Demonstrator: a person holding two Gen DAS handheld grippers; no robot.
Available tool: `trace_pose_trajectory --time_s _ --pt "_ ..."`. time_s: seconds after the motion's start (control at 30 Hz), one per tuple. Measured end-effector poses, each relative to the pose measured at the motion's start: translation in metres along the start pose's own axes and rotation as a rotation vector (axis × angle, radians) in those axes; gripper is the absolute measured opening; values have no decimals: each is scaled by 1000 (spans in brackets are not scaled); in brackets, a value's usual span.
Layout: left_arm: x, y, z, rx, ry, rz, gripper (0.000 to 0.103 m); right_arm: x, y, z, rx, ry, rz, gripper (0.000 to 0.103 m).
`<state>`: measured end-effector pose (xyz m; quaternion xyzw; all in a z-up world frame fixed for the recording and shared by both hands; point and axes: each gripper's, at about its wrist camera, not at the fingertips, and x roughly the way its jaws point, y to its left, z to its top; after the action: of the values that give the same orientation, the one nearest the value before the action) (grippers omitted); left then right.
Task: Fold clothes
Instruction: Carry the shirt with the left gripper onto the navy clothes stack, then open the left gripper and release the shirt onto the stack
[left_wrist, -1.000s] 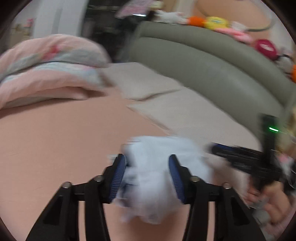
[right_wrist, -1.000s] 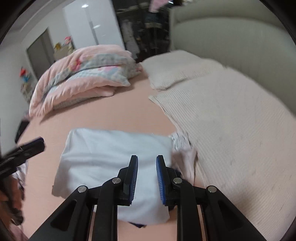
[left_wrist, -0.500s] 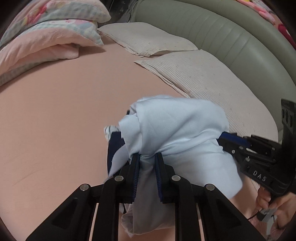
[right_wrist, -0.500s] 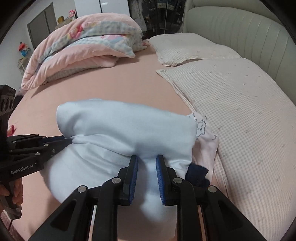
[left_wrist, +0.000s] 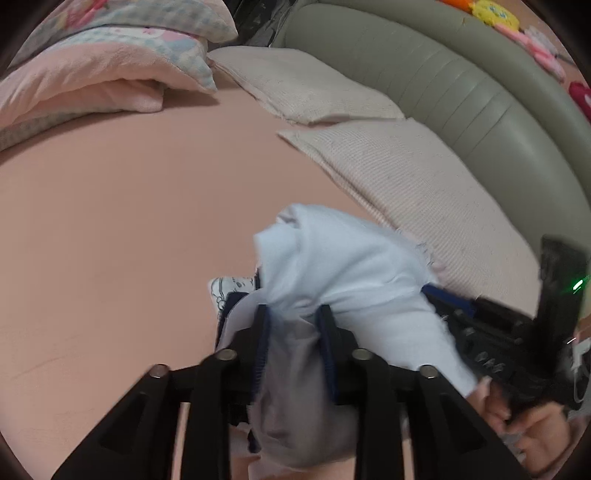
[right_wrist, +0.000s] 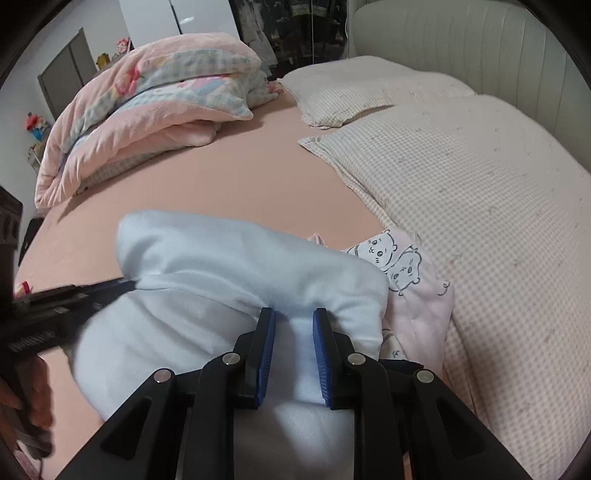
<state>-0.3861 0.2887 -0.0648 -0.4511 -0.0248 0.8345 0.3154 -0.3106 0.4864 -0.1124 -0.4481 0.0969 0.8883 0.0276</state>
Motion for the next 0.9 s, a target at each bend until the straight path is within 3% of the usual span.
trace_pose_trajectory --time_s 0.03,0.1,0.23,0.4,0.47,0.53,0.6,0.73,0.8,0.87,0.9 --pt "-10 -4 5 13 -51 -4 40 -2 1 1 2 8 -4 21" --pt "-12 -20 9 82 -70 -9 44 -4 -1 5 18 15 6 21" --pt "19 -44 1 244 17 78 44 -12 -3 1 40 4 24 21" --pt "27 -21 -3 149 24 72 47 -24 -23 -3 110 -65 20 21" --pt "28 -22 -6 155 23 81 47 -19 -26 -7 116 -47 13 21" --pt "26 -28 -6 167 17 97 47 -3 -16 -10 43 21 -8 21" --pt "20 -27 -3 138 4 76 47 -11 -8 -10 -2 1 -47 21" --pt "-3 -23 -1 96 -31 64 49 -41 -10 -2 57 -23 9 22" --pt "-18 -18 -1 76 -48 85 53 -60 -3 1 43 -51 -1 29" --pt "-36 -6 -1 30 -70 100 56 -75 6 9 30 -70 18 56" --pt "-45 0 -1 7 -80 108 59 -76 10 15 25 -78 23 58"
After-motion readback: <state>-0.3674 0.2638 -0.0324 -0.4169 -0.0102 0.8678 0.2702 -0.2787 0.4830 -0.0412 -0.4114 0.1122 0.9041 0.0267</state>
